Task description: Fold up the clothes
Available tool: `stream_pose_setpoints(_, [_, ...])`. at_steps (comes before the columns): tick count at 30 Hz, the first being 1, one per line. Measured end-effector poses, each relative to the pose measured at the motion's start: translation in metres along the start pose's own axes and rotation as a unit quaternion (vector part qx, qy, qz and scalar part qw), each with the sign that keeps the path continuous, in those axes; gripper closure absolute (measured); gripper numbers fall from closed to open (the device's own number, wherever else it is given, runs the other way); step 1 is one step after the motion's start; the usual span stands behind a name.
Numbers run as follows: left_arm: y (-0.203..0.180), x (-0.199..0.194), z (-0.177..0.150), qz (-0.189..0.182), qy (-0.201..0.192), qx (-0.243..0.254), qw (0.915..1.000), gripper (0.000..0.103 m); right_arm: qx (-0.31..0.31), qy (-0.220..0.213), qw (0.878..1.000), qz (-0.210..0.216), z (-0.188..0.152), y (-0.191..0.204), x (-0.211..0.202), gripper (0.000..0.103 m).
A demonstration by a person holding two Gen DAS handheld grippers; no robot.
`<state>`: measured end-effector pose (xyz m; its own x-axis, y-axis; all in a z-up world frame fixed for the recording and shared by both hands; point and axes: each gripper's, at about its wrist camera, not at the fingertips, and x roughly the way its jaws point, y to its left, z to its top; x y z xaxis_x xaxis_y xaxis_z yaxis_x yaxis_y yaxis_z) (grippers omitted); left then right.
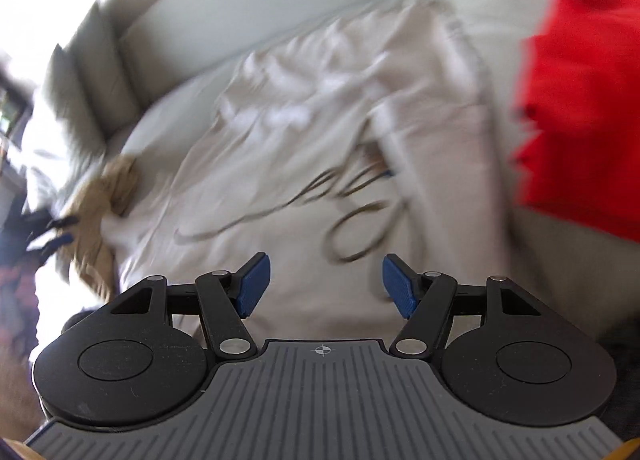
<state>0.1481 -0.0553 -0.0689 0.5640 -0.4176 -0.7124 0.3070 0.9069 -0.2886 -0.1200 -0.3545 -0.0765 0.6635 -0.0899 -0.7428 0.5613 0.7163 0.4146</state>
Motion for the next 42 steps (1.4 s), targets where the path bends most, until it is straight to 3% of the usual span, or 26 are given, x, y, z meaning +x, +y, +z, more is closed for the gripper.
stream_pose_setpoints(2, [-0.032,-0.002,-0.019,-0.049,0.023,0.033,0.9980,0.069,0.013,-0.035,0.999,-0.022,0.003,-0.018,-0.016,0.038])
stream_pose_setpoints(3, [-0.049,-0.004,-0.028,-0.073,0.035,0.050,0.9955,0.068,0.019,-0.049,0.998,-0.032,0.006,-0.026,-0.022,0.046])
stream_pose_setpoints(5, [-0.081,-0.006,-0.046,-0.121,0.058,0.083,0.9874,0.068,0.033,-0.061,0.997,-0.045,0.011,-0.038,-0.026,0.054])
stream_pose_setpoints(7, [-0.113,-0.008,-0.065,-0.169,0.081,0.115,0.9754,0.068,0.041,-0.066,0.996,-0.041,0.021,-0.047,-0.026,0.055])
stream_pose_setpoints(9, [-0.141,0.004,-0.086,-0.173,0.099,0.127,0.9717,0.070,0.036,-0.065,0.997,-0.027,0.033,-0.052,-0.017,0.054])
stream_pose_setpoints(10, [-0.152,0.009,-0.097,-0.172,0.100,0.131,0.9711,0.071,0.034,-0.062,0.997,-0.024,0.040,-0.054,-0.009,0.049])
stream_pose_setpoints(12, [-0.163,0.018,-0.115,-0.168,0.089,0.135,0.9724,0.071,0.041,-0.046,0.998,-0.023,0.056,-0.060,0.011,0.048])
stream_pose_setpoints(15, [-0.167,0.029,-0.123,-0.160,0.083,0.150,0.9721,0.071,0.053,-0.021,0.998,-0.028,0.080,-0.069,0.041,0.062])
stream_pose_setpoints(18, [-0.165,0.033,-0.130,-0.141,0.086,0.187,0.9686,0.076,0.082,0.008,0.995,-0.065,0.090,-0.083,0.063,0.078])
stream_pose_setpoints(20, [-0.162,0.035,-0.128,-0.143,0.090,0.186,0.9679,0.076,0.098,0.014,0.992,-0.075,0.093,-0.091,0.071,0.078])
stream_pose_setpoints(28, [-0.161,0.038,-0.126,-0.144,0.095,0.179,0.9685,0.076,0.080,-0.015,0.994,-0.074,0.090,-0.084,0.077,0.065])
stream_pose_setpoints(29, [-0.162,0.036,-0.126,-0.148,0.096,0.179,0.9678,0.075,0.078,-0.019,0.994,-0.073,0.090,-0.084,0.077,0.069])
stream_pose_setpoints(31, [-0.165,0.032,-0.127,-0.158,0.098,0.181,0.9657,0.075,0.073,-0.026,0.994,-0.073,0.089,-0.082,0.079,0.098])
stream_pose_setpoints(33, [-0.167,0.027,-0.127,-0.168,0.099,0.183,0.9636,0.074,0.066,-0.034,0.995,-0.072,0.088,-0.079,0.077,0.101])
stream_pose_setpoints(39, [-0.175,0.014,-0.128,-0.197,0.104,0.189,0.9564,0.074,0.005,-0.075,0.995,-0.071,0.076,-0.052,0.019,0.102])
stream_pose_setpoints(42, [-0.179,0.007,-0.128,-0.212,0.107,0.192,0.9524,0.084,-0.031,-0.129,0.986,-0.103,0.073,-0.045,-0.016,0.102])
